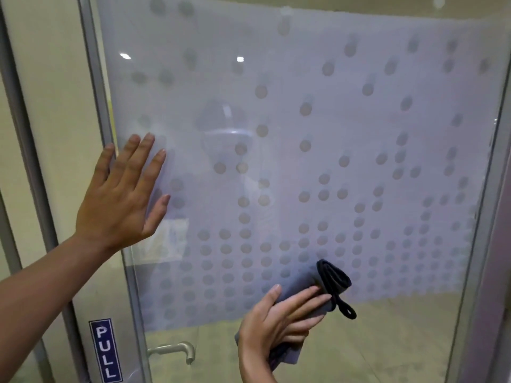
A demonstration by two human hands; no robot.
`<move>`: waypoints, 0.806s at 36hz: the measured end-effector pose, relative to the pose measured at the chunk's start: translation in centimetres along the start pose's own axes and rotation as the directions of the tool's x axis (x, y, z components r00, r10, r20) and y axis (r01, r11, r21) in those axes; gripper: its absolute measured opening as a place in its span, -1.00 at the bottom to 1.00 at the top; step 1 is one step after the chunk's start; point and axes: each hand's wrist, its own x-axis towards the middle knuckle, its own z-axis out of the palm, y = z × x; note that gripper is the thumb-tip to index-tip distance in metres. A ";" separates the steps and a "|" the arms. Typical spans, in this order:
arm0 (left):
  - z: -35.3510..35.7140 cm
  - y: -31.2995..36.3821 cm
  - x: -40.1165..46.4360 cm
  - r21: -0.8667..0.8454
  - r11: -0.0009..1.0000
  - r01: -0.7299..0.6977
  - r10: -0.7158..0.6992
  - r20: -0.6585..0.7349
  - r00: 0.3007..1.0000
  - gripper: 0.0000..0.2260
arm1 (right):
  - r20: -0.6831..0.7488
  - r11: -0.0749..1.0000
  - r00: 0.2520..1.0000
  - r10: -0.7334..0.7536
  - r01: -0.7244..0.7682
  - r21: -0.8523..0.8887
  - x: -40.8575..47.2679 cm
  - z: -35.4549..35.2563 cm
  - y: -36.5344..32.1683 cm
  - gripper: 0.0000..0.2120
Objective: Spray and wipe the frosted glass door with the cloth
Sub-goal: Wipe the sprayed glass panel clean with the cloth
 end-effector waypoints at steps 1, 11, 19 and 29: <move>0.1 0.0 0.0 0.003 1.000 -0.002 0.002 -0.001 1.000 -0.34 | 0.007 0.999 0.999 -0.047 0.047 0.000 0.2 0.2 -0.4 -0.23; 0.4 -0.2 0.0 0.023 1.000 -0.015 0.015 0.010 1.000 -0.33 | 0.006 0.806 0.822 -0.569 0.560 -0.191 3.2 2.1 -8.5 -0.24; 0.5 -0.3 -0.1 0.025 0.999 -0.021 0.020 0.007 1.000 -0.33 | 0.087 0.396 0.437 -0.895 0.870 -0.293 10.6 0.2 -19.0 -0.29; 0.7 -0.3 -0.2 0.034 0.999 -0.029 0.029 -0.006 1.000 -0.33 | 0.179 0.138 0.201 -0.963 0.940 -0.311 12.3 -1.0 -20.3 -0.41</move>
